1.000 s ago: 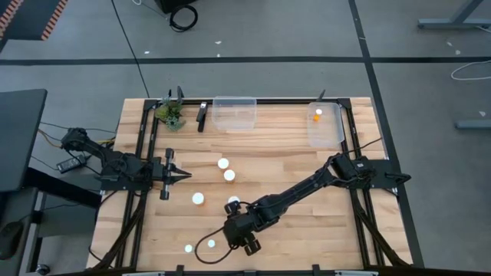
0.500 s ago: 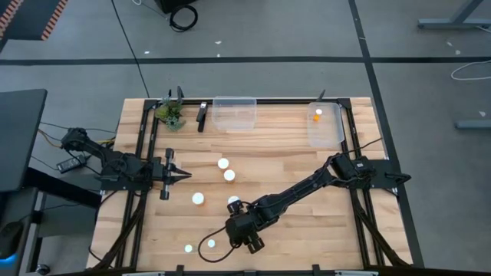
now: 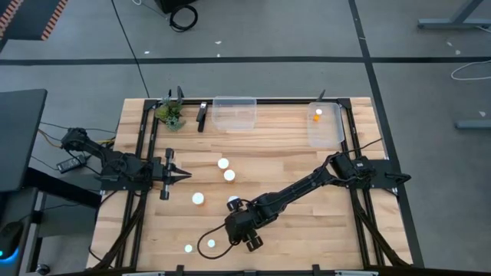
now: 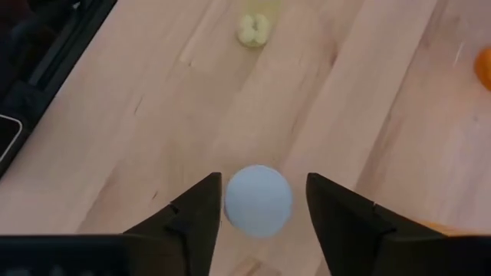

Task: Pick and place medicine bottles into bin by pill shape (circle, oval)
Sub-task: Put the top small yellow pill bottle into the right transparent bin

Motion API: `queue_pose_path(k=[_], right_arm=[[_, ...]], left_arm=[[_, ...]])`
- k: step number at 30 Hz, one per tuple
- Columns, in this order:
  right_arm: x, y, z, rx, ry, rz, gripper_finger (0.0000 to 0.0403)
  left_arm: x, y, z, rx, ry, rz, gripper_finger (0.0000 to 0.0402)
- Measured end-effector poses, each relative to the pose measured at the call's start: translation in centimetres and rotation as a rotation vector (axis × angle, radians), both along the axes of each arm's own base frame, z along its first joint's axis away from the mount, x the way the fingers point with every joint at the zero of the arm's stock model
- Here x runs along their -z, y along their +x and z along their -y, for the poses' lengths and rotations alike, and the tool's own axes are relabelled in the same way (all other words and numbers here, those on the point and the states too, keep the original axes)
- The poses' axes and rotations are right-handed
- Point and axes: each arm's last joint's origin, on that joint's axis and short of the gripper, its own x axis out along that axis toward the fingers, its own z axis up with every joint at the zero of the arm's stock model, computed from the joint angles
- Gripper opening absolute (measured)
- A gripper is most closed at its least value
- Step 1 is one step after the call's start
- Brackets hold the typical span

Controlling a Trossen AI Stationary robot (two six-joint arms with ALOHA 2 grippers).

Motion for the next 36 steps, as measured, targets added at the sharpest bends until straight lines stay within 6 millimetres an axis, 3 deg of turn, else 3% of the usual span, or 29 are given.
queue_pose_path(k=[11,20,36], right_arm=[[-0.9,-0.1,0.1,0.021,-0.020,-0.030,0.0135],[-2.7,-0.4,1.3,0.112,-0.087,-0.121,0.0140],[-2.4,-2.1,4.4,0.260,-0.273,-0.315,0.0138]], left_arm=[[0.0,0.0,0.0,0.000,0.000,0.000,0.0026],[0.0,0.0,0.0,0.000,0.000,0.000,0.0035],[0.0,0.0,0.0,0.000,0.000,0.000,0.0036]])
